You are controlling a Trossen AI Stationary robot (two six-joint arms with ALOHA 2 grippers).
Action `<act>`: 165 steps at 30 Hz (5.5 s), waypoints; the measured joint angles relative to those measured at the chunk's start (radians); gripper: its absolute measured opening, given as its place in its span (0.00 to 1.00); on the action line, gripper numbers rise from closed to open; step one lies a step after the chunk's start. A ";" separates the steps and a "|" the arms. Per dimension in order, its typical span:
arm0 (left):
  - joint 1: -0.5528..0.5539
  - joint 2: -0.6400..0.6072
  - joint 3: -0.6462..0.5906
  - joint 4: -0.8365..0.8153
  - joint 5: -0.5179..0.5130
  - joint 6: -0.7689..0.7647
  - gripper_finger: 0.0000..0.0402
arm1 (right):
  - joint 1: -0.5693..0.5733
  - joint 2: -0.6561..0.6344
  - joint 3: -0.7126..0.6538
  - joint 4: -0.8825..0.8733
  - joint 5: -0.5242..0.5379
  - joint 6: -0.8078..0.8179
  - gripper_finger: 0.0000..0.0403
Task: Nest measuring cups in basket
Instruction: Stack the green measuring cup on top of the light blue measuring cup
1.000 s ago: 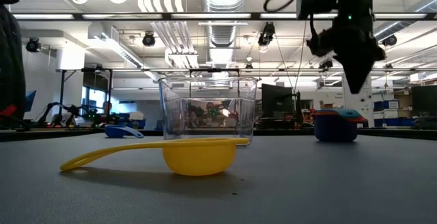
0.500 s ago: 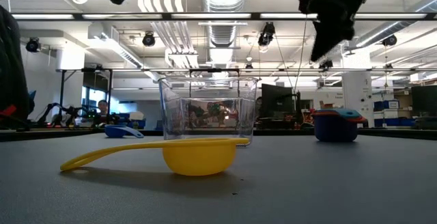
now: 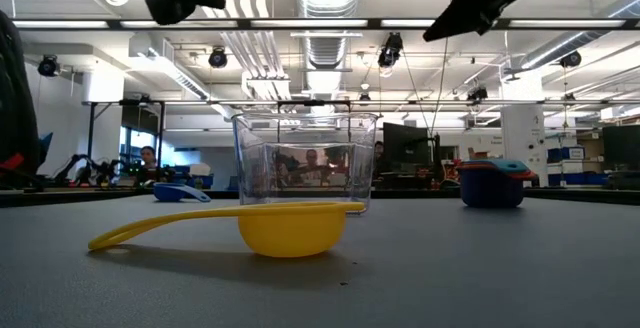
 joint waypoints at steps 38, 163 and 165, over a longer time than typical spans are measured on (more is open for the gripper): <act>-0.532 0.429 0.170 -0.604 0.161 -1.172 0.01 | 0.000 -0.325 -0.192 0.199 -0.161 -0.265 0.02; 0.043 0.898 0.565 0.586 0.120 0.047 0.00 | 0.004 -0.433 -0.205 0.199 -0.286 -0.280 0.02; 0.061 0.912 0.584 0.574 0.127 0.042 0.00 | 0.004 -0.432 -0.205 0.199 -0.285 -0.280 0.02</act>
